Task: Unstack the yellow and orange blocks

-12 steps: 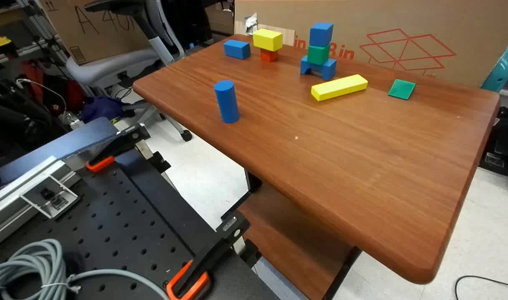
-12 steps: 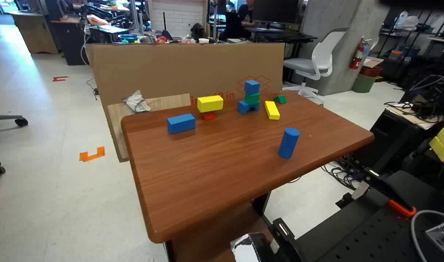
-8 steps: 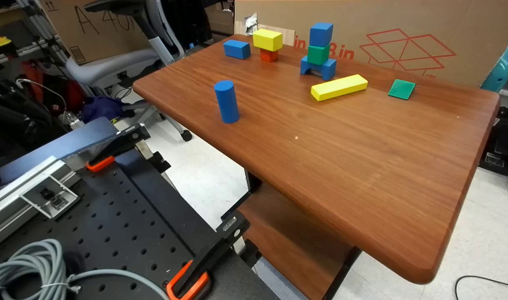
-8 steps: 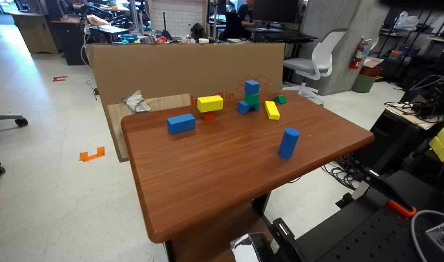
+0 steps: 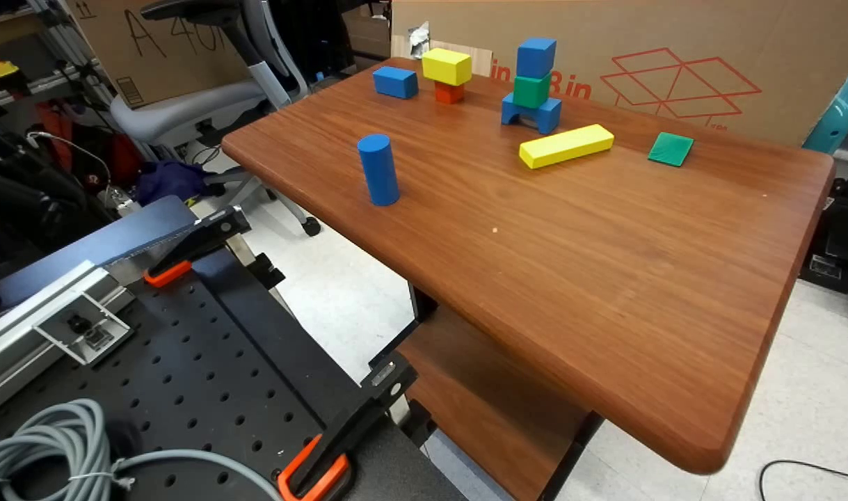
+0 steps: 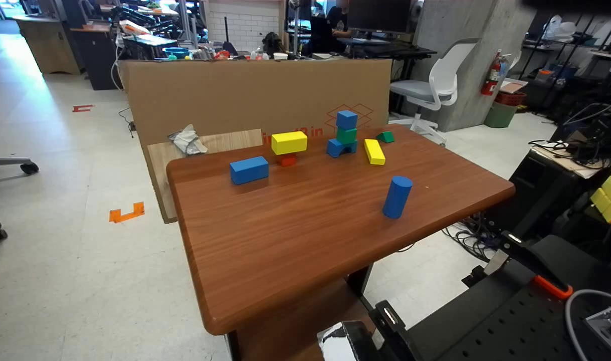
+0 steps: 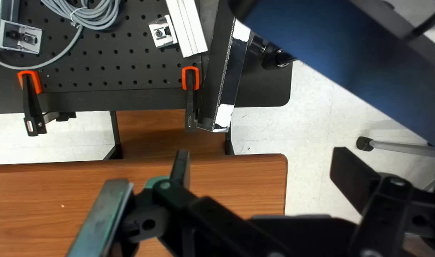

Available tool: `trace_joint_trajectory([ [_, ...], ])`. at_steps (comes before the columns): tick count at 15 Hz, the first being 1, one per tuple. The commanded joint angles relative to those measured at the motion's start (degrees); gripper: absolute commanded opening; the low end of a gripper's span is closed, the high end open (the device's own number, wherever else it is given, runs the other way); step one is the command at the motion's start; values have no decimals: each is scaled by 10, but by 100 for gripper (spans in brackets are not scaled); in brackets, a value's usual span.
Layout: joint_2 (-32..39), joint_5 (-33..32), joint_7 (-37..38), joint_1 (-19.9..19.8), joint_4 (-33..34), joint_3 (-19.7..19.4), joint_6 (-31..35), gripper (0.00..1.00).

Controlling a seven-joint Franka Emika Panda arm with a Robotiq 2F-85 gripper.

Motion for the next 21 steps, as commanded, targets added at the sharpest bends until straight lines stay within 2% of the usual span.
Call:
trace_joint_trajectory([
  [1,14,-10,4,-4,-1,3,13,100],
  [5,64,-35,-1,-20,-8,5,80,100],
  [11,194,-98,-6,-58,-9,-13,211,100],
  [15,273,-128,-30,-77,7,-43,277,100],
  [21,369,-112,-126,-80,52,-105,347,100],
])
